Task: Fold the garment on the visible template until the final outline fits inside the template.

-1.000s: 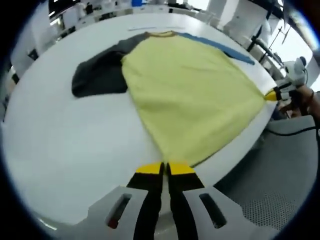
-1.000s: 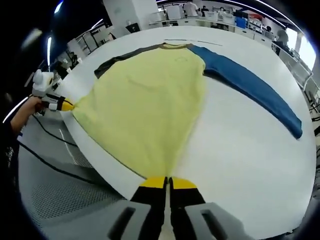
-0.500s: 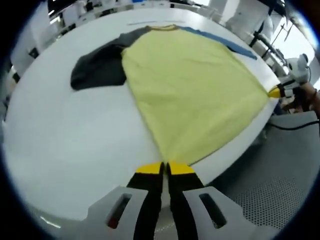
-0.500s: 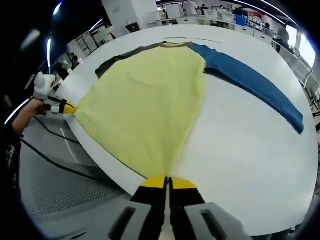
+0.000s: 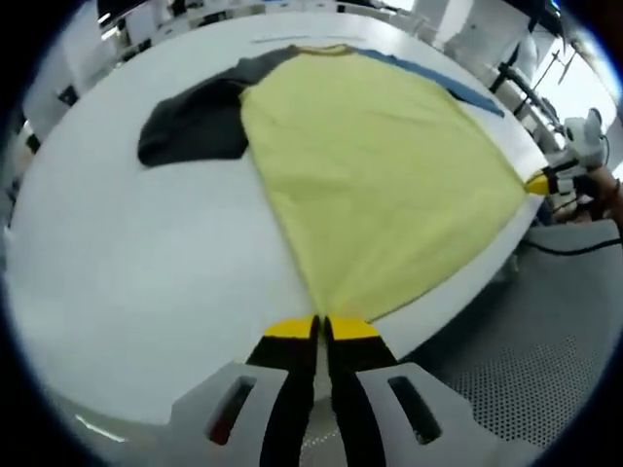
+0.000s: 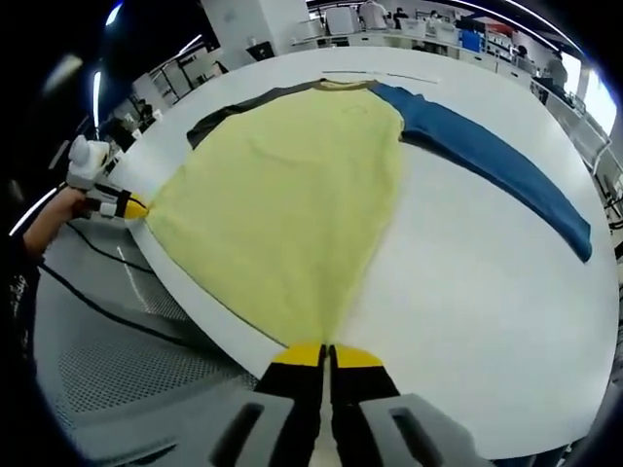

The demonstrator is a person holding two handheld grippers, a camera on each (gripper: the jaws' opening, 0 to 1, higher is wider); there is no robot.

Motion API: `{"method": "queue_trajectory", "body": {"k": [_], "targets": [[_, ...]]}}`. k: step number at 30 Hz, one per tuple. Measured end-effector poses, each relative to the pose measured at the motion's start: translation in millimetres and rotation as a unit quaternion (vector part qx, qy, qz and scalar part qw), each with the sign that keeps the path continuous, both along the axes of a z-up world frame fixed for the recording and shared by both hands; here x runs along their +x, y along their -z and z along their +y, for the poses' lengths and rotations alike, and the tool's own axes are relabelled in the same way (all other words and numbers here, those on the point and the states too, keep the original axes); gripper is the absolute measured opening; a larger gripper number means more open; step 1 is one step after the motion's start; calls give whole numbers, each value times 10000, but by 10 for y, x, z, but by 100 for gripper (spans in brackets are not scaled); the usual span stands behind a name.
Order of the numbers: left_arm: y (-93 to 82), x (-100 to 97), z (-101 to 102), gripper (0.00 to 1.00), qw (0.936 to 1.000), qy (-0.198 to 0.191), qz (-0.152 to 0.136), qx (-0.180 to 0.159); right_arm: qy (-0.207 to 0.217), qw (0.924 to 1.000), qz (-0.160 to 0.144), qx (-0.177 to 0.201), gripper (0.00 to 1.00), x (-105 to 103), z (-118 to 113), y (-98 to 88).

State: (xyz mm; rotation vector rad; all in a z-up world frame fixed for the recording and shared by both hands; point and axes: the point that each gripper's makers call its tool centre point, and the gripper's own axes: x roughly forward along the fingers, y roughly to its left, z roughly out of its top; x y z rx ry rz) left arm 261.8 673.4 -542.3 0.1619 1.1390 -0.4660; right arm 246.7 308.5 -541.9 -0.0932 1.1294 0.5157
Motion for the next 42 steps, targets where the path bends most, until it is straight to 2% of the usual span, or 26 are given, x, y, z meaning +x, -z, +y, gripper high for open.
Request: {"method": "queue_trajectory", "body": {"k": [3, 7, 11, 12, 15, 24, 31, 36, 37, 42], "targets": [[3, 4, -1, 1, 10000, 20, -17, -8, 28, 10000, -29, -11, 0, 4, -5, -8], [-5, 3, -6, 6, 10000, -33, -19, -36, 179, 9996, -177, 156, 9, 66, -12, -58], [-69, 5, -39, 19, 9999, -44, -71, -120, 411, 9983, -354, 232, 21, 115, -12, -170], [-100, 40, -79, 21, 9996, 86, -207, -197, 463, 9978, -408, 257, 26, 137, -21, -204], [-174, 69, -133, 30, 9988, 171, -359, -302, 592, 9959, -583, 360, 34, 218, -34, -297], [-385, 162, -244, 56, 9946, 221, -775, -650, 781, 9918, -927, 395, 53, 446, -201, -445], [-492, 260, -242, 69, 9898, 236, -1124, -848, 1017, 9877, -1172, 210, 66, 669, -587, -549], [-677, 316, -338, 74, 9848, 191, -1341, -1090, 1155, 9848, -1300, -28, 67, 817, -906, -624], [-725, 337, -379, 76, 9822, 107, -1367, -1283, 1192, 9840, -1323, -59, 68, 862, -982, -637], [-862, 377, -490, 80, 9774, 60, -1537, -1449, 1410, 9808, -1345, -11, 69, 1014, -1213, -708]]}}
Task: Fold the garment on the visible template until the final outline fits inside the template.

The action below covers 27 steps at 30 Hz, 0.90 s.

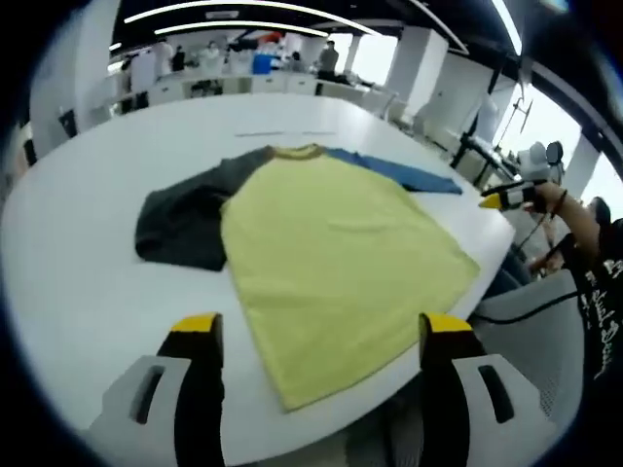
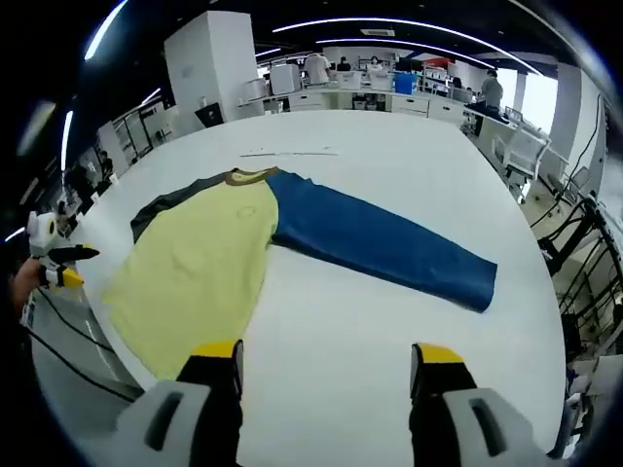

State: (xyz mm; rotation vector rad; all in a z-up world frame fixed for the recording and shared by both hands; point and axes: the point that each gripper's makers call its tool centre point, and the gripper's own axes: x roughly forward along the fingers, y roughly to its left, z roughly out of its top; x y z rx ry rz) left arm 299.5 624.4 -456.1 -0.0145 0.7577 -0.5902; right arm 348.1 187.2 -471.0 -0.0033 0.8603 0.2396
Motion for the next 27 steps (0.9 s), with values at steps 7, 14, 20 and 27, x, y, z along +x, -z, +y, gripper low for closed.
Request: {"method": "queue_trajectory", "body": {"k": [7, 14, 20, 27], "targets": [[-136, 102, -46, 91, 9990, -40, -415, -150, 337, 9990, -111, 255, 68, 278, -352, -79], [-219, 159, 7, 99, 9982, -73, -587, -117, 689, 9974, -74, 179, 67, 538, -828, -22], [-290, 202, -3, 99, 9972, -108, -715, -204, 926, 9956, -105, -59, 63, 743, -1203, 119], [-256, 217, 6, 99, 9980, -126, -610, -62, 1449, 9890, 64, 278, 56, 858, -1440, 397]]}}
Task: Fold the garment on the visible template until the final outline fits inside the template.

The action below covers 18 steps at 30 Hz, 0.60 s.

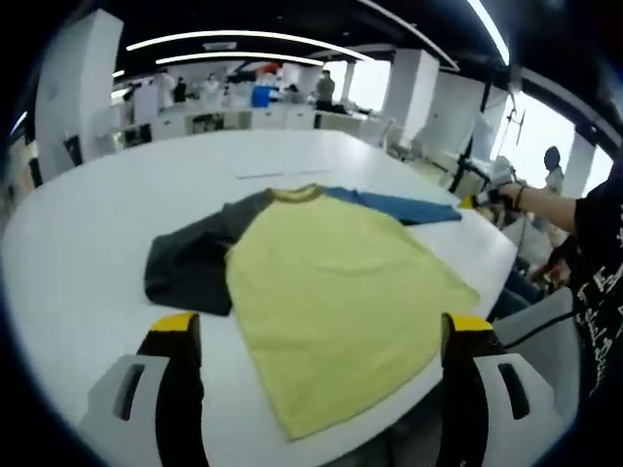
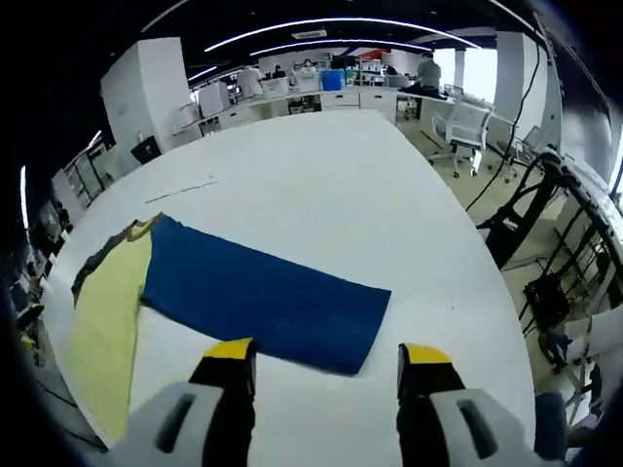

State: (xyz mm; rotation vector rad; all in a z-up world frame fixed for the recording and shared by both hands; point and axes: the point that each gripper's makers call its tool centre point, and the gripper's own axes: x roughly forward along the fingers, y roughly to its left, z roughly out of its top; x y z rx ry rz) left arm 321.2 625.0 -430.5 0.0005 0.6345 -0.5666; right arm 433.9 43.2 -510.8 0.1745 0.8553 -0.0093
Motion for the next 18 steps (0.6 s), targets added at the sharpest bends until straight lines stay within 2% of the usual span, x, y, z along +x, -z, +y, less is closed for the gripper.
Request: {"method": "queue_trajectory", "body": {"k": [3, 5, 7, 10, 11, 14, 15, 17, 18], "targets": [[-5, 10, -21, 99, 10000, -25, 2, -1, 71, 9998, 141, 77, 49, 81, -143, 173], [-9, 19, -24, 99, 10000, -37, 6, -32, 50, 9998, 175, -12, 44, -33, 6, 159], [-7, 14, -36, 99, 9999, -64, 45, -108, 10, 9997, 238, -81, 41, 31, -78, 268], [-6, 13, -38, 99, 9999, -89, 59, -117, -63, 9995, 269, -130, 34, 24, -57, 273], [-9, 10, -39, 99, 9999, -93, 54, -104, -191, 9991, 201, -319, 31, 53, -80, 271], [-13, 10, -33, 99, 9999, -107, 44, -80, -318, 9961, 365, -737, 24, -20, -79, 272], [-13, 12, -30, 99, 9999, -116, 46, -79, -328, 9956, 378, -788, 23, -22, -78, 274], [-17, 11, -25, 99, 9999, -114, 36, -56, -159, 9971, 343, -654, 23, -19, -64, 271], [-16, 9, -21, 98, 9999, -102, 31, -24, -149, 9970, 341, -683, 22, -78, 12, 226]]}}
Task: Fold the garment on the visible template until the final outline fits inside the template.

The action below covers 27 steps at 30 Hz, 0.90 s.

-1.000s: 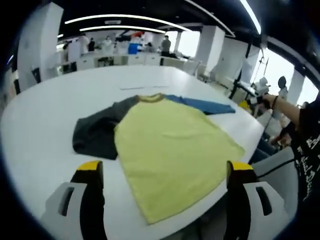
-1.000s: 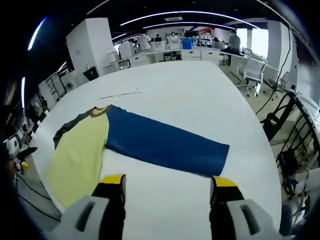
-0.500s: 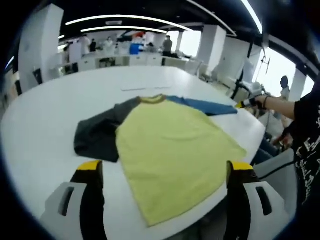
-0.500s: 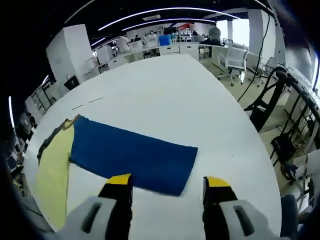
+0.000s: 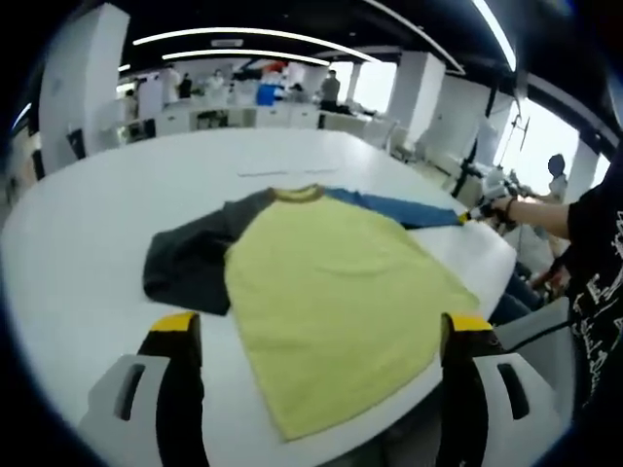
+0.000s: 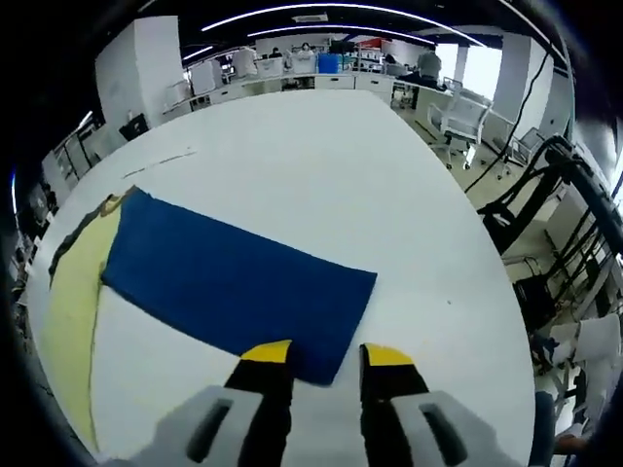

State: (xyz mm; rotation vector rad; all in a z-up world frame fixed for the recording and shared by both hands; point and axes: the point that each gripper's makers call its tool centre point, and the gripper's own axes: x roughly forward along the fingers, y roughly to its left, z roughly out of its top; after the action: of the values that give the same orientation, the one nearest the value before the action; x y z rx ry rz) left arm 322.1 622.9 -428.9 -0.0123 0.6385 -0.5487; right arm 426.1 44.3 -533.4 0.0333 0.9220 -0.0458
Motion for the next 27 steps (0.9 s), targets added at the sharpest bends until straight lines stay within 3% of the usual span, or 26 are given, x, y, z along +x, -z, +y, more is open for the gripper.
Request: {"method": "queue_trajectory", "body": {"k": [1, 2, 5, 7, 10, 21, 27], "targets": [[2, -4, 1, 98, 10000, 5, 2, 18, 6, 10000, 0, -10, 21, -7, 12, -6], [14, -15, 4, 98, 10000, 33, 24, 82, 40, 10000, 5, 3, 18, 96, -144, 66], [14, -23, 13, 97, 9999, 51, 25, 103, 134, 9999, 44, 51, 5, 93, -163, 80], [-2, -25, 14, 97, 10000, 36, 9, 74, 156, 9999, 34, 62, 4, 12, -44, 22], [-9, -30, 28, 97, 10000, 37, 6, 85, 253, 9995, 35, 196, 1, 68, -134, 55], [-8, -28, 80, 99, 9998, -32, -23, 216, 376, 9987, 129, 326, 0, 102, -135, 62], [-15, -38, 105, 99, 9997, -14, -21, 247, 352, 9986, 166, 345, 0, 113, -120, -22]]}}
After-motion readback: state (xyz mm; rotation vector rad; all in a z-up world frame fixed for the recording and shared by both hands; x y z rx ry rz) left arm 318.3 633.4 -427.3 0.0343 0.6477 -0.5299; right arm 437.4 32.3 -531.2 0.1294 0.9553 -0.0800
